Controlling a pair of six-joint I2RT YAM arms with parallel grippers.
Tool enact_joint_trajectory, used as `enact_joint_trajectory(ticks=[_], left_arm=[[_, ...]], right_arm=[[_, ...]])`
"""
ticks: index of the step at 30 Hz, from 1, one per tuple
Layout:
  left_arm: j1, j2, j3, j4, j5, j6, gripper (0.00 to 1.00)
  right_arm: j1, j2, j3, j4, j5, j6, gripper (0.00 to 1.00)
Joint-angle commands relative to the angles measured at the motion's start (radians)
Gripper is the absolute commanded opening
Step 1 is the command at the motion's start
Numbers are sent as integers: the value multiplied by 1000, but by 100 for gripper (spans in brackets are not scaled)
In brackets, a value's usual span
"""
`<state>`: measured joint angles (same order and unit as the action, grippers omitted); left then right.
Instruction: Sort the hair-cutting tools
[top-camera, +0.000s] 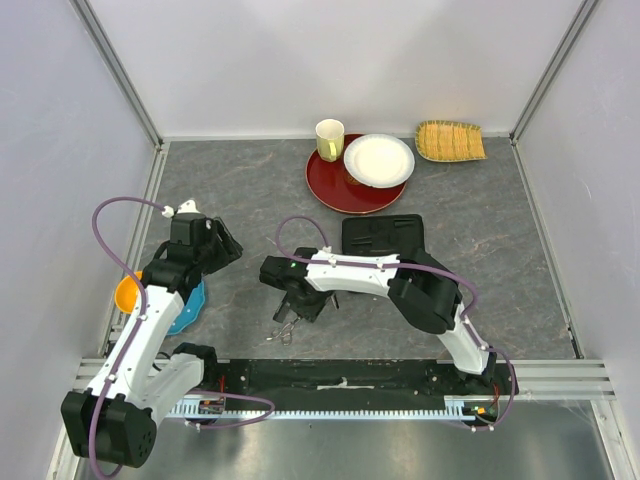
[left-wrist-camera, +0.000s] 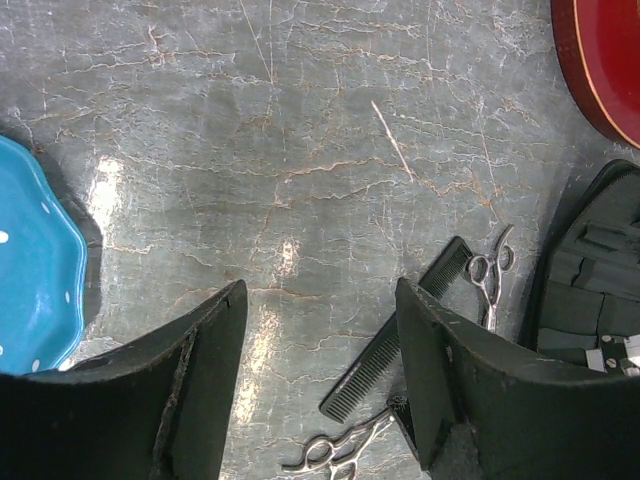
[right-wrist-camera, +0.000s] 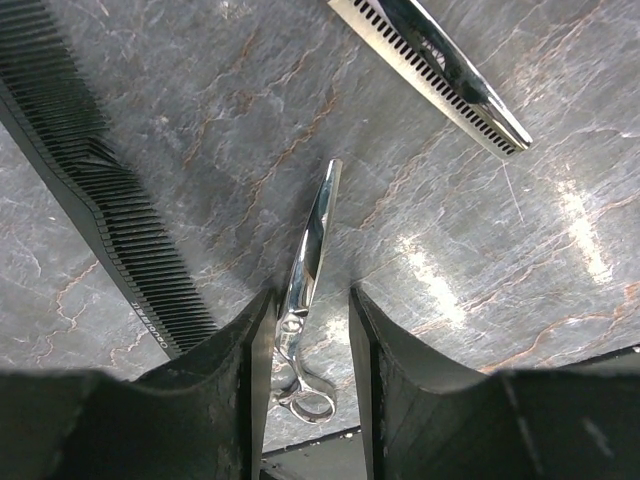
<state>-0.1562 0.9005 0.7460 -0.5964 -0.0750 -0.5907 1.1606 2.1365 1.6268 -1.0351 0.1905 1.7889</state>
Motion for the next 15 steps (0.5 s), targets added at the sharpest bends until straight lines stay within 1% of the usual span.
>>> enact_joint_trajectory(ticks=[1, 4, 6, 8, 9, 11, 12, 14, 15], left_arm=[[3, -11, -2, 24, 0, -21, 68], [4, -11, -5, 26, 7, -23, 68], [4, -12, -5, 26, 18, -20, 68], [3, -15, -4, 23, 35, -21, 68], [3, -17, -2, 23, 43, -26, 68], [4, -21, -4, 21, 63, -31, 68], [4, -26, -7, 20, 67, -38, 68], [3, -28, -7, 23, 70, -44, 68], [3, -28, -7, 24, 70, -47, 68]], right_arm=[[-4, 33, 27, -48, -23, 41, 44], [-6, 34, 15, -49, -33, 50, 49], [-12, 34, 7, -49, -39, 61, 47], [-16, 36, -2, -42, -42, 61, 42], [-18, 37, -7, -39, -48, 66, 37], [-24, 34, -28, -17, -62, 70, 33], [-25, 27, -36, -8, -68, 73, 26], [-32, 22, -59, 10, -75, 83, 18], [-30, 17, -65, 13, -77, 86, 11]])
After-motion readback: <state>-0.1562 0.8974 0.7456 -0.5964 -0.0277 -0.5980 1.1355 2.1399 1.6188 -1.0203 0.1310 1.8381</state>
